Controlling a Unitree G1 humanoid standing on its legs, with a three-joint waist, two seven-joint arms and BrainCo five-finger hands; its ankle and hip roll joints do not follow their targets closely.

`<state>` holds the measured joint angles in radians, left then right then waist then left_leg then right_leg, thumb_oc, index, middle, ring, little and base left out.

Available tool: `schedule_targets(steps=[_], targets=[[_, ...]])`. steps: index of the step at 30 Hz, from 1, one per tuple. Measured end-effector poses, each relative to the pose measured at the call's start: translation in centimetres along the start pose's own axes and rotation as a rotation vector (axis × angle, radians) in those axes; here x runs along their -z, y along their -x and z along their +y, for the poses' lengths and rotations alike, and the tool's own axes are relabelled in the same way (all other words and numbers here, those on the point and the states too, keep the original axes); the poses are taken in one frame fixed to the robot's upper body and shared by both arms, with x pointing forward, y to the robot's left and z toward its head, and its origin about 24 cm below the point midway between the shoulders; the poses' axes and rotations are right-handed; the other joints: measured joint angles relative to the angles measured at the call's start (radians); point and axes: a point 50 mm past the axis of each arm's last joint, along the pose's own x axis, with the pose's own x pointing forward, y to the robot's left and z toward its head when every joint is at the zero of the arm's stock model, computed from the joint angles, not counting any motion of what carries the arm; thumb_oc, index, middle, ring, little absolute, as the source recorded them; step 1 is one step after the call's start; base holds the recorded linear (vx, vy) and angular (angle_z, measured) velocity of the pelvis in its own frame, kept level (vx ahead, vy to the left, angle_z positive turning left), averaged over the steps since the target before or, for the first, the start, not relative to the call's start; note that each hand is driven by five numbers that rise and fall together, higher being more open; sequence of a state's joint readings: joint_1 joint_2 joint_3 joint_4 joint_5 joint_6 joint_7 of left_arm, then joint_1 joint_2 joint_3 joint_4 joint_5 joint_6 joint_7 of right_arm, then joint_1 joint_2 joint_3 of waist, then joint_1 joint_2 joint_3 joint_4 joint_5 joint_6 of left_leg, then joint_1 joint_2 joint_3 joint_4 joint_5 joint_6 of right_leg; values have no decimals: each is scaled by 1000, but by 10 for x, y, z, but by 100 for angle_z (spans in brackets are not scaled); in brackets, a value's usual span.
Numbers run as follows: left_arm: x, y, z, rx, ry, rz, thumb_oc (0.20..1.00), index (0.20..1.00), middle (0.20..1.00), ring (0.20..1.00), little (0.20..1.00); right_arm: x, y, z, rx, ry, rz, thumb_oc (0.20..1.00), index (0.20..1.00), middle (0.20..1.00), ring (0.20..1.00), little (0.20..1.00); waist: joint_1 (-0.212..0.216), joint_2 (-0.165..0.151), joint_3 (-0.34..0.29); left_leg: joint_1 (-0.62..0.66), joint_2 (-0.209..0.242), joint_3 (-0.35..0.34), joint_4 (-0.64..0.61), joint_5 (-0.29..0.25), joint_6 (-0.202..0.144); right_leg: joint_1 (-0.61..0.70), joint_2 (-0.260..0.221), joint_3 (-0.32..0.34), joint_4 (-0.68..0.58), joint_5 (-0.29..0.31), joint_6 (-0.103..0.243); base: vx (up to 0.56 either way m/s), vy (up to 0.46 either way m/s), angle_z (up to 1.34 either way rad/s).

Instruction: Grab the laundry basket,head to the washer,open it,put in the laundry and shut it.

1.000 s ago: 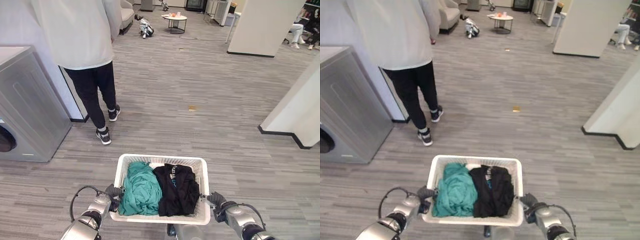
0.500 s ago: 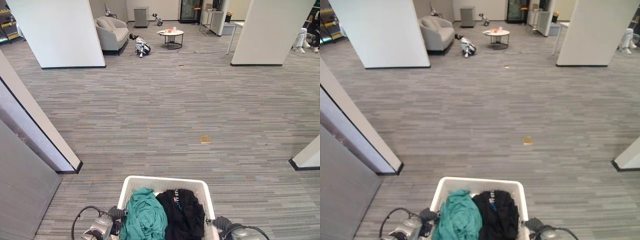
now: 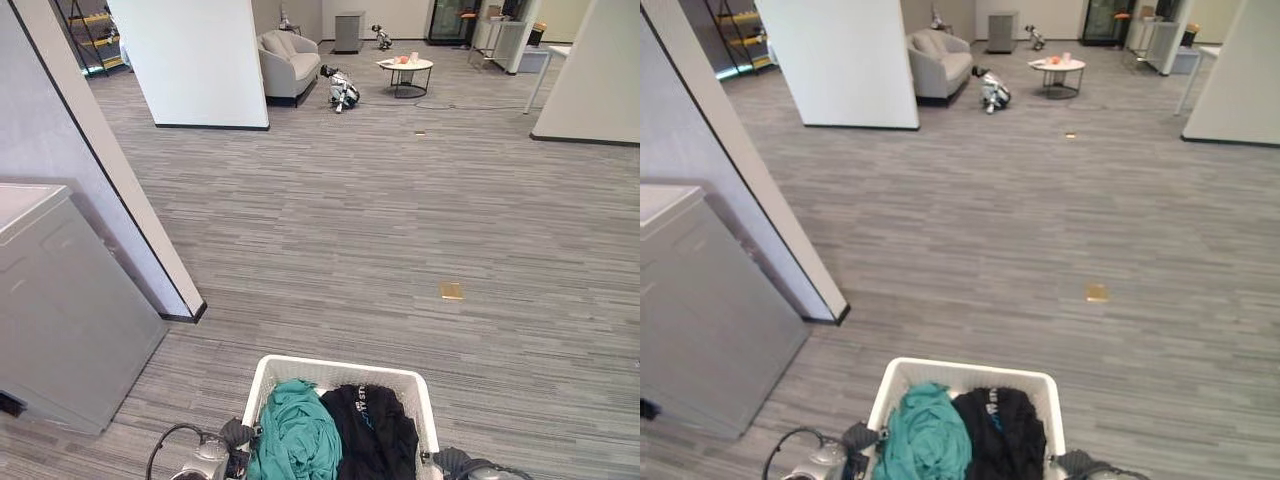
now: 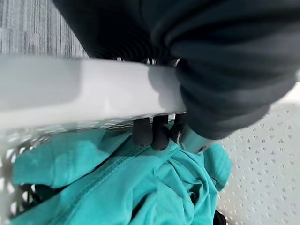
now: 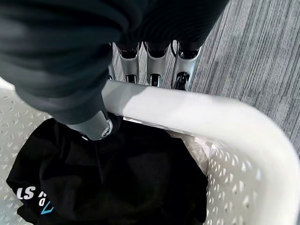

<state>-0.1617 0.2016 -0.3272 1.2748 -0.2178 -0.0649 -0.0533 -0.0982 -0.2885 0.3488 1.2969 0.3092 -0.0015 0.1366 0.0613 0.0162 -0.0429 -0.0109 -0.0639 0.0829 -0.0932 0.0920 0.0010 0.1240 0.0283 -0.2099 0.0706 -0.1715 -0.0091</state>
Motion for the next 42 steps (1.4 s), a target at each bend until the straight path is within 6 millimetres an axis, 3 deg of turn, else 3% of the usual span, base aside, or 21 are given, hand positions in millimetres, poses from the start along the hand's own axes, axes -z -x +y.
schedule_targets(steps=[5,8,10,12,14,15,18,22,26,28,30,31,32,33,34,35,36,37,38,40,42], targets=[[-11,-2,1,-3,-7,-29,200,200,200,200,200,-2,0,-1,-13,27,0,200,200,200,200,200,23,-13,-3,-69,-2,-51,26,13,-17,-14,9,-103,-21,11,-9,-32,-25,57],[-19,-3,1,-2,-11,-44,200,200,200,200,200,-14,1,-7,-10,63,-31,200,200,200,200,200,41,-16,4,-102,-7,-106,17,38,-68,-20,11,-191,-29,12,-12,-42,6,90],[-26,-4,1,-6,-12,-60,200,200,200,200,200,-23,1,-7,-11,86,-59,200,200,200,200,200,37,-42,10,-127,5,38,29,-51,-37,-23,-16,-300,-60,18,-22,4,35,136],[-29,-4,4,-13,-9,-64,200,200,200,200,200,-48,2,-11,-8,121,-132,200,200,200,200,200,38,-70,30,-125,40,235,55,-37,-51,-23,-62,-380,-65,19,-33,40,51,157],[-27,-3,6,-18,-4,-50,200,200,200,200,200,-85,9,-14,-1,198,-250,200,200,200,200,200,34,-30,45,-79,104,386,52,-42,-41,-22,-67,-479,-45,12,-12,-16,51,145],[-28,-3,8,-24,17,-58,200,200,200,200,200,-95,11,-13,-4,214,-288,200,200,200,200,200,38,-1,45,-66,119,408,44,-12,20,-32,-65,-488,1,-1,9,14,99,121],[-20,2,36,-92,65,-57,200,200,200,200,200,-126,13,12,-49,298,-352,200,200,200,200,200,57,-22,59,-52,73,389,16,-9,58,-36,-115,-484,64,-13,32,108,193,65],[25,16,61,-180,186,30,200,200,200,200,200,-133,10,50,-127,396,-363,200,200,200,200,200,149,-7,49,14,0,383,8,-79,72,10,-196,-463,103,-46,108,258,365,6],[25,16,64,-188,160,50,200,200,200,200,200,-129,9,57,-140,454,-350,200,200,200,200,200,163,-28,3,41,-32,325,31,-125,112,-87,-346,-441,466,-61,150,189,355,50],[16,14,60,-166,112,26,200,200,200,200,200,-124,8,49,-123,451,-330,200,200,200,200,200,147,-30,0,54,-77,284,66,-163,163,-144,-434,-350,611,-8,221,122,317,59],[-2,10,52,-133,40,-30,200,200,200,200,200,-114,8,34,-94,428,-299,200,200,200,200,200,106,8,24,79,-91,210,88,-183,196,-269,-437,-154,846,129,217,76,90,116],[-3,11,55,-133,0,-31,200,200,200,200,200,-102,6,34,-109,400,-275,200,200,200,200,200,71,44,34,79,-40,171,107,-192,100,-302,-263,-70,721,80,197,215,-34,130],[1,10,51,-134,10,-7,200,200,200,200,200,-105,8,33,-127,412,-288,200,200,200,200,200,58,41,58,19,-22,116,235,-224,-63,-379,-140,-41,597,42,109,359,-86,131],[-13,8,48,-115,0,-49,200,200,200,200,200,-106,12,20,-109,405,-307,200,200,200,200,200,14,59,66,0,-3,117,228,-301,65,-469,-57,-13,450,30,101,316,-123,109],[-42,6,51,-122,-6,-117,200,200,200,200,200,-113,16,15,-91,341,-361,200,200,200,200,200,-28,12,111,1,-82,67,220,-267,121,-575,-66,21,148,109,117,369,-139,140],[-57,6,51,-119,-12,-163,200,200,200,200,200,-117,18,10,-74,338,-369,200,200,200,200,200,-53,-6,130,31,-112,38,214,-264,122,-636,-54,54,-6,174,113,277,-122,128],[-62,6,52,-122,-13,-175,200,200,200,200,200,-125,20,11,-70,339,-392,200,200,200,200,200,-67,-11,142,85,-120,19,195,-281,94,-659,-33,61,33,194,76,268,-141,92],[-60,6,52,-124,-13,-168,200,200,200,200,200,-127,20,10,-70,364,-390,200,200,200,200,200,-76,15,114,144,-97,8,186,-318,29,-641,11,7,171,223,-7,263,-158,74],[-61,6,51,-115,-17,-175,200,200,200,200,200,-126,21,8,-68,373,-382,200,200,200,200,200,-75,21,101,168,-95,7,190,-311,26,-599,40,-24,211,238,-42,281,-168,65],[-47,6,51,-107,-10,-141,200,200,200,200,200,-123,20,7,-87,381,-363,200,200,200,200,200,-63,-57,55,228,-195,7,214,-261,-1,-344,36,-43,67,261,-221,300,-183,33],[-38,5,43,-95,13,-120,200,200,200,200,200,-129,19,5,-69,391,-358,200,200,200,200,200,-20,-23,52,147,-150,15,344,-333,-7,-274,41,-8,-61,299,-244,186,-154,-9]])
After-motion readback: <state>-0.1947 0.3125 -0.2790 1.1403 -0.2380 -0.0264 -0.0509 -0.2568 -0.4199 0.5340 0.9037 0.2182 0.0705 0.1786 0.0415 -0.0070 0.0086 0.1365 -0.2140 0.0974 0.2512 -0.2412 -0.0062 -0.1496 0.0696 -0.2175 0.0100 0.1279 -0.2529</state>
